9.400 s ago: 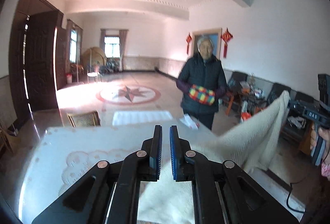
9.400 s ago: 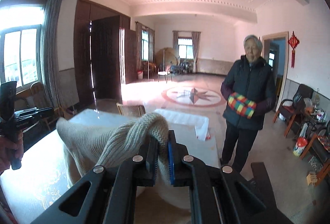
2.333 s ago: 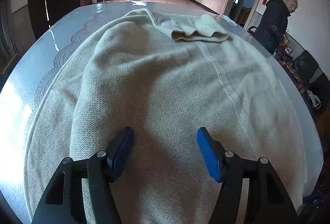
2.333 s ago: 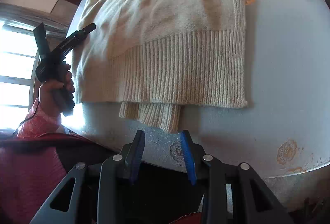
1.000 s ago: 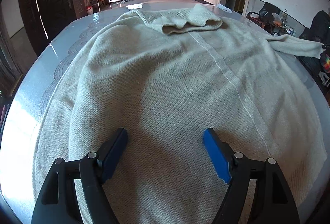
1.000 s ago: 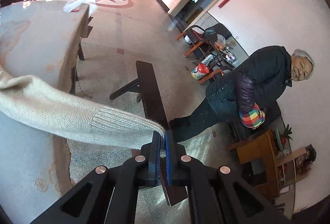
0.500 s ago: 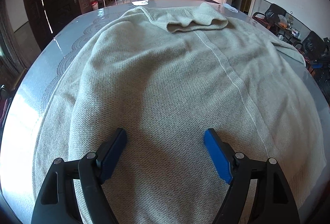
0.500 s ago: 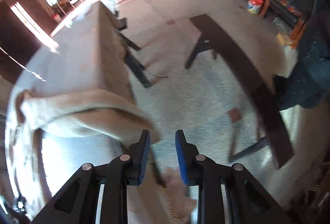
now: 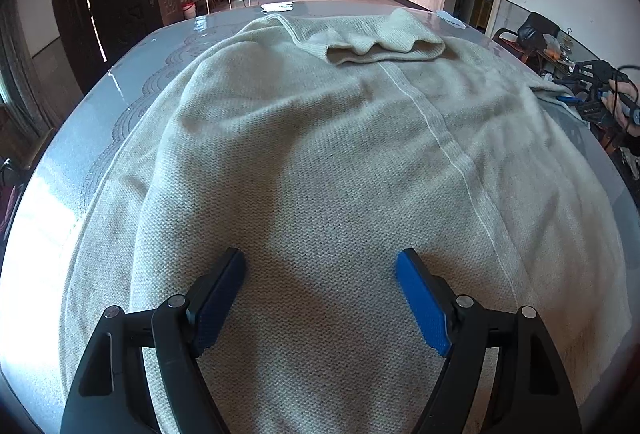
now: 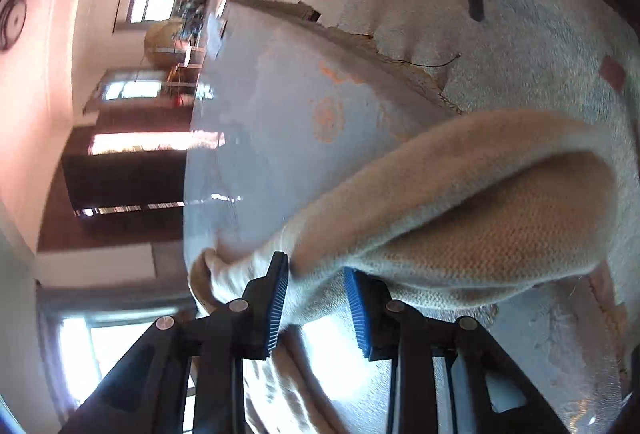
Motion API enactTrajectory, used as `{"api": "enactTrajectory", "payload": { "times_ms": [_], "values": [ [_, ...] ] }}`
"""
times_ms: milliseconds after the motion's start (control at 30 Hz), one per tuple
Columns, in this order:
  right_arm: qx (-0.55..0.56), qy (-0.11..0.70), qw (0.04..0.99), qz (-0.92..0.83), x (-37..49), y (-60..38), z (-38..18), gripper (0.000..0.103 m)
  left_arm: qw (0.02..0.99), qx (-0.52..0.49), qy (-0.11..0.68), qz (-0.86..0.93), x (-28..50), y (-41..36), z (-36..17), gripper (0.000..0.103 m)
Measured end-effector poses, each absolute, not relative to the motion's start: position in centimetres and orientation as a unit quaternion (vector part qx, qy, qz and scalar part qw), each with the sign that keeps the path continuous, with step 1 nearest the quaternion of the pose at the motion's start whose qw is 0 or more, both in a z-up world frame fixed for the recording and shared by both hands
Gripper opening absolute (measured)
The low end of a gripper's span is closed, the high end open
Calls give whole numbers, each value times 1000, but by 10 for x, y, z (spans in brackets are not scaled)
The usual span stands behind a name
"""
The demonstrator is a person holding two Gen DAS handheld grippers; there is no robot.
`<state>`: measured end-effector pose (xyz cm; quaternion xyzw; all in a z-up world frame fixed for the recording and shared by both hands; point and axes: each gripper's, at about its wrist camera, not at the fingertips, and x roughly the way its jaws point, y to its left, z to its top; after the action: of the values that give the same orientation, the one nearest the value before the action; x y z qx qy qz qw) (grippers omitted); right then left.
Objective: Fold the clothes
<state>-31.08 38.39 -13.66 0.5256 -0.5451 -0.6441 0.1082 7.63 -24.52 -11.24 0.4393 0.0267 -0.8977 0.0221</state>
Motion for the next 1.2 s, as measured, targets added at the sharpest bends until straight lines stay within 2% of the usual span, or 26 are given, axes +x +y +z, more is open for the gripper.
{"api": "enactTrajectory", "payload": {
  "times_ms": [100, 233, 433, 467, 533, 600, 767, 900, 967, 1067, 1200],
  "values": [
    [529, -553, 99, -636, -308, 384, -131, 30, 22, 437, 27, -899, 77, -245, -112, 80],
    [556, -473, 86, -678, -310, 378, -100, 30, 27, 443, 36, -895, 73, -245, -110, 80],
    [562, -472, 55, -677, -324, 394, -104, 31, 19, 435, 27, -900, 58, -235, -103, 80],
    [561, -468, 56, -681, -326, 395, -105, 29, 17, 438, 20, -898, 55, -232, -105, 80],
    [560, -430, 57, -706, -327, 388, -98, 11, 14, 444, 14, -896, 51, -228, -108, 80],
    [545, -378, 68, -745, -330, 377, -79, 5, 13, 442, 20, -897, 52, -229, -111, 80],
    [469, -256, 108, -838, -294, 351, -8, 4, 13, 435, 26, -900, 56, -230, -111, 80],
    [439, -234, 142, -856, -220, 342, 25, 4, 11, 433, 28, -901, 57, -230, -111, 80],
    [453, -248, 143, -844, -180, 342, 20, 4, 10, 433, 29, -901, 57, -230, -111, 80],
    [510, -267, 122, -809, -136, 345, -16, 4, 9, 432, 31, -901, 57, -230, -110, 80],
    [589, -186, 74, -783, -115, 338, -65, 8, 3, 432, 36, -901, 57, -232, -110, 80]
  ]
}}
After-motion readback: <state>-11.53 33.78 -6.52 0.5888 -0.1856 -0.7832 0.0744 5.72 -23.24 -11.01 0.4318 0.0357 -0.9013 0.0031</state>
